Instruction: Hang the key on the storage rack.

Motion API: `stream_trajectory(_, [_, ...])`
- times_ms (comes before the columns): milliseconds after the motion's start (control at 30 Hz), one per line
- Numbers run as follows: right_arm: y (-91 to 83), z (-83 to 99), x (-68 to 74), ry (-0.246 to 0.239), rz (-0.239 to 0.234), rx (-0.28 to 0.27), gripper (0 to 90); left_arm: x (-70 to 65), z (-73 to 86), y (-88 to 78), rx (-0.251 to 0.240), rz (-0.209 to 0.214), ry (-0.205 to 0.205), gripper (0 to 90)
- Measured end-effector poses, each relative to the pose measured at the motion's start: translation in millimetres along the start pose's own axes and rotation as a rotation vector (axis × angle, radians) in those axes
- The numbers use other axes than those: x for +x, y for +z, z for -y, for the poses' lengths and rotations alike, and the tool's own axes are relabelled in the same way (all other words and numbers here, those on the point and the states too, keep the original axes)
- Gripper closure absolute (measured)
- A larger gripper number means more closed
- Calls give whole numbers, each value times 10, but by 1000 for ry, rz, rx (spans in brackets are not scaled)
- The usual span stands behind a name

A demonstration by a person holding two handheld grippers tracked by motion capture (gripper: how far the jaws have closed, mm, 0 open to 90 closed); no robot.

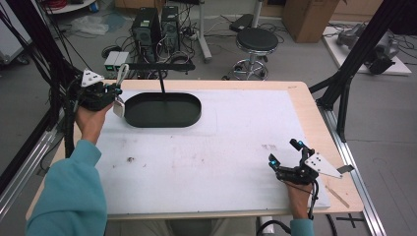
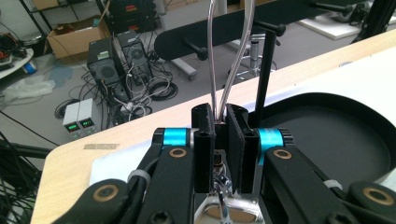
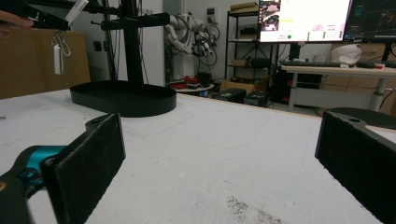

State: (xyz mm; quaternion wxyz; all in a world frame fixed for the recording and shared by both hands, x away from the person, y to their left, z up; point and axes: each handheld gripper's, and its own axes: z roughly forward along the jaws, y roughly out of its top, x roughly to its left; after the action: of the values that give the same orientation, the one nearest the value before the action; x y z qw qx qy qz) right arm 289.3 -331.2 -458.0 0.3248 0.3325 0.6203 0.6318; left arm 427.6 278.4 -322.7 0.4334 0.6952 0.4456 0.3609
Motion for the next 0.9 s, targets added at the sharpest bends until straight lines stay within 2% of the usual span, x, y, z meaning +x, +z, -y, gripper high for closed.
stream_trajectory(100, [2,0,-4,-5,1,-3,9,11,-1,38,-7,0,-17,816])
stream_trajectory(167, [0,0,-3,-6,1,-1,9,29,4,65,-14,17,-47,816])
stream_trajectory(267, [1,0,-1,-3,1,-1,9,33,2,89,-10,6,-30,816])
stream_trajectory(500, [0,0,-3,-5,0,-1,9,76,38,169,8,-1,-46,816])
stream_trajectory(900, [0,0,-2,-3,0,-1,9,99,99,294,23,-12,-47,816])
